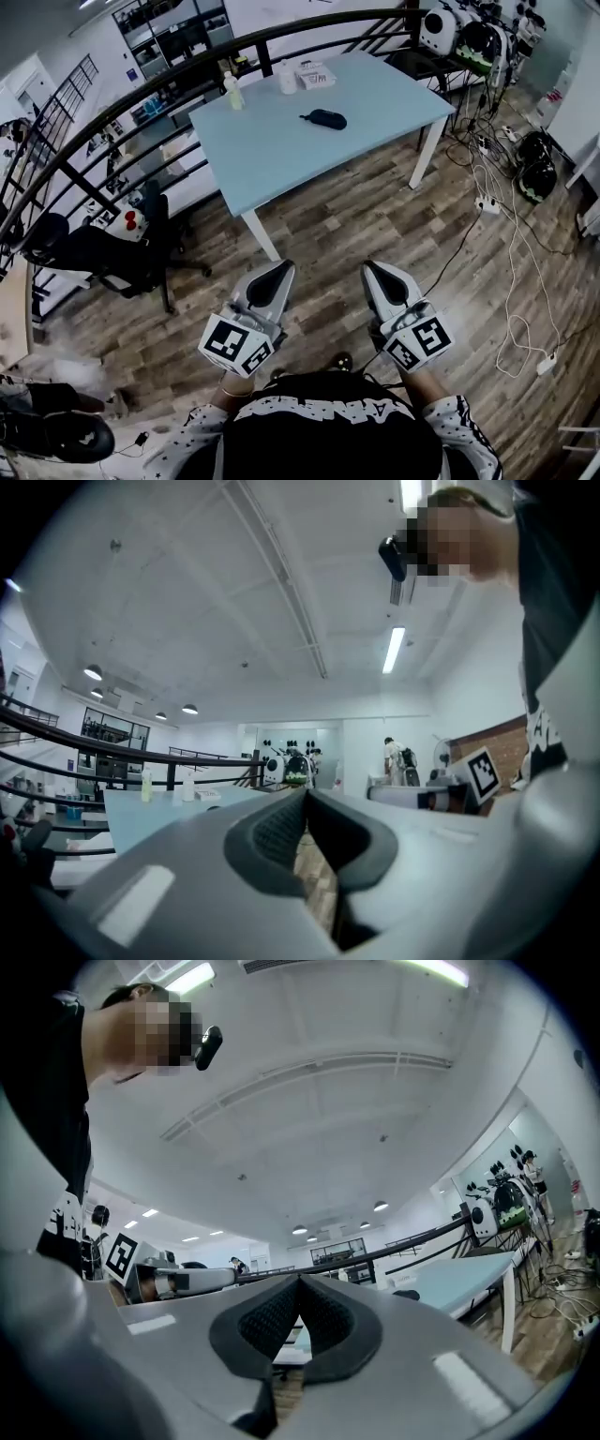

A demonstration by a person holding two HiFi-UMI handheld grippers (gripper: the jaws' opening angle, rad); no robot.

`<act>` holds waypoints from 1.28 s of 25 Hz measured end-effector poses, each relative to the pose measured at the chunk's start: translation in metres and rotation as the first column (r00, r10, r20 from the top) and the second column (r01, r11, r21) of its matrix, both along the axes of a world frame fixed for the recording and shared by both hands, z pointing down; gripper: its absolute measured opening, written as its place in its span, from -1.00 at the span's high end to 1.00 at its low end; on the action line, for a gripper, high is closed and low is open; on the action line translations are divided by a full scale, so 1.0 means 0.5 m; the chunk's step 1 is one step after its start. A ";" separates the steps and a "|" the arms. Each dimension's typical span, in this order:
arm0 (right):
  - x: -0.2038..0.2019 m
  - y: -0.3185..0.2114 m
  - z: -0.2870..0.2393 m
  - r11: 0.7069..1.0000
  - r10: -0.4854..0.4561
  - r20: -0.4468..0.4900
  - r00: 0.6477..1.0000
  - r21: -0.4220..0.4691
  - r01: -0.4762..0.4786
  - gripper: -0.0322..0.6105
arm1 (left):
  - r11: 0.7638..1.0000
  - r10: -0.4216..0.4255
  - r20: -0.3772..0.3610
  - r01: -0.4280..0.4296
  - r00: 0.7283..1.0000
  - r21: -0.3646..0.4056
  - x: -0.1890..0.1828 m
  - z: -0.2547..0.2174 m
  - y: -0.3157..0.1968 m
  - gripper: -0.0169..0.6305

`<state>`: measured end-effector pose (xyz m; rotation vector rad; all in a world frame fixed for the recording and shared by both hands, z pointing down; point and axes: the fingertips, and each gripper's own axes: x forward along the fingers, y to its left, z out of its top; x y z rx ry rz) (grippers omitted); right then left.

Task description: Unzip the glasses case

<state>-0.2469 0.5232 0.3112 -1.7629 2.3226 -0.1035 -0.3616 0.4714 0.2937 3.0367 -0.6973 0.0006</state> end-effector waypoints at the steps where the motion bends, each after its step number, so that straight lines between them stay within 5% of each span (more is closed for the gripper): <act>1: 0.008 -0.001 0.000 1.000 -0.007 0.003 1.000 0.007 0.007 0.90 | 1.000 -0.004 0.002 0.004 1.000 0.001 0.008 0.002 -0.002 0.95; 15: 0.057 -0.072 0.014 0.992 -0.124 0.012 0.992 0.021 0.124 0.90 | 0.991 -0.134 0.025 0.134 0.991 -0.003 0.029 0.013 -0.054 0.95; 32: 0.294 -0.247 0.023 0.996 0.083 -0.064 0.994 -0.022 -0.084 0.90 | 0.997 0.081 -0.037 -0.082 0.996 -0.018 0.296 0.042 -0.297 0.95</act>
